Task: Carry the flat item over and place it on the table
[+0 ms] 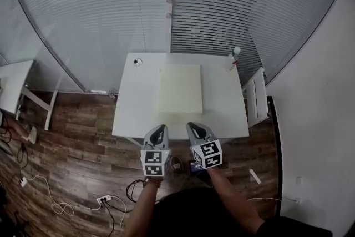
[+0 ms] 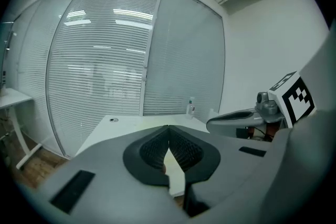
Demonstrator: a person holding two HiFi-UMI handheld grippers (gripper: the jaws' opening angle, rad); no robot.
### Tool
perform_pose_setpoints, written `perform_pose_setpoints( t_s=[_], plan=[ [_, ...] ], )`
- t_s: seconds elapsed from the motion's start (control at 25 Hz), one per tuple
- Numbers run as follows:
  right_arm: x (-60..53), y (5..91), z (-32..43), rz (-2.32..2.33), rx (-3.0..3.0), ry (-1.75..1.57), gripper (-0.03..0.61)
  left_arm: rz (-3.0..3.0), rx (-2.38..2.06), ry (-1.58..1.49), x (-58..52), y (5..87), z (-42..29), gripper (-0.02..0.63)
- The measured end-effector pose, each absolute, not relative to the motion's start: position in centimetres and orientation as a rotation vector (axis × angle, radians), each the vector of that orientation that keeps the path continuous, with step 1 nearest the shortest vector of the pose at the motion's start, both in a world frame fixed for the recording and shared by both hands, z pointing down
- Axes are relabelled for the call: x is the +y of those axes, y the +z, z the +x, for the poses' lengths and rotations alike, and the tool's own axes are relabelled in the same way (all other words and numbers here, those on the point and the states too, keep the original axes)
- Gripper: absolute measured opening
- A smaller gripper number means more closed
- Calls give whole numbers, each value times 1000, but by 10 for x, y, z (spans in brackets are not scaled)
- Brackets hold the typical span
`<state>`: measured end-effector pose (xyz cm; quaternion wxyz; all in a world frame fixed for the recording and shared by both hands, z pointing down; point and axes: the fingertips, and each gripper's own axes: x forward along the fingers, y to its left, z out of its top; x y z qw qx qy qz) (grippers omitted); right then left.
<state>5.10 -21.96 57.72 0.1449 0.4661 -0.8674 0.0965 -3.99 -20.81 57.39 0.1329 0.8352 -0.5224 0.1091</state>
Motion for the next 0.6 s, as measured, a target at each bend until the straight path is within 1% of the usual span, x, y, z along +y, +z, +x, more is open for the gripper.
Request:
perform_pose_setpoints(
  t_s=[0.44,0.6],
  plan=[
    [-135,562,37,1382,-2520,254,14,2455,-1536,308,-123,562,-47,5],
    [-96,556,35,1399,-2527,249,14,2503,-1533,350,-81,561,-42,4]
  ],
)
